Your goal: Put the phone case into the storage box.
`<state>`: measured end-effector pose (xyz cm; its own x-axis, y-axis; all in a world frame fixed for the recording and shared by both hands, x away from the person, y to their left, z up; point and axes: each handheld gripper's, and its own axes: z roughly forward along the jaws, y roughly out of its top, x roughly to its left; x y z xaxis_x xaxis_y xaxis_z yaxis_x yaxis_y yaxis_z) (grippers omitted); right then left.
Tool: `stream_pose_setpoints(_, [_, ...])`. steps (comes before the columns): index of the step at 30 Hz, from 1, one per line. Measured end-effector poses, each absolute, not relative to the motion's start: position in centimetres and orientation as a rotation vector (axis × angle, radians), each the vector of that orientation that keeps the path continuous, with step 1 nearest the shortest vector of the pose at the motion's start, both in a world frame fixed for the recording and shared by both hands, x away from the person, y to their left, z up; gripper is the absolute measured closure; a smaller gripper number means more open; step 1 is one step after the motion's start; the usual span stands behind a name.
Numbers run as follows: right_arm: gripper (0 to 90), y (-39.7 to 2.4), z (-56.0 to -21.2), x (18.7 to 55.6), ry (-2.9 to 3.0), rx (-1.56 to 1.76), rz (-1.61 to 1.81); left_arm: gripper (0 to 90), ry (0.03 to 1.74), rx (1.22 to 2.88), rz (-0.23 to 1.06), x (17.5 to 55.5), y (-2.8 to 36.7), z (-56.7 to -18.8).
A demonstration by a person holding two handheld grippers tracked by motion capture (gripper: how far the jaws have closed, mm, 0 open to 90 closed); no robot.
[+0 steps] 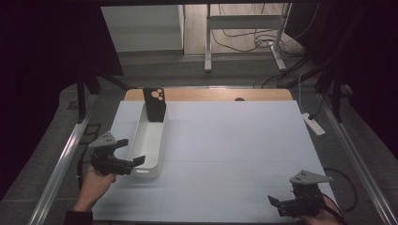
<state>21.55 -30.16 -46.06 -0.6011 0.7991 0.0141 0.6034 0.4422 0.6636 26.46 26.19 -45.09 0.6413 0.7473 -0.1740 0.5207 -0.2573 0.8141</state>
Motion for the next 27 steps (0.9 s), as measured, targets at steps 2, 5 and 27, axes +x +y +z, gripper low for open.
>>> stream_pose_setpoints(2, [0.0,-30.2,-46.1,21.5,2.396,1.203,0.920,0.0,0.997,1.932,0.311,26.0,26.1,-45.1])
stream_pose_setpoints(5, [0.0,-30.1,-46.1,21.5,2.397,1.203,0.918,0.0,1.000,1.930,0.322,25.5,26.0,-45.1])
stream_pose_setpoints(27, [0.0,-30.2,-46.0,21.5,2.391,1.196,0.927,0.0,1.014,1.935,0.368,21.2,25.6,-45.8])
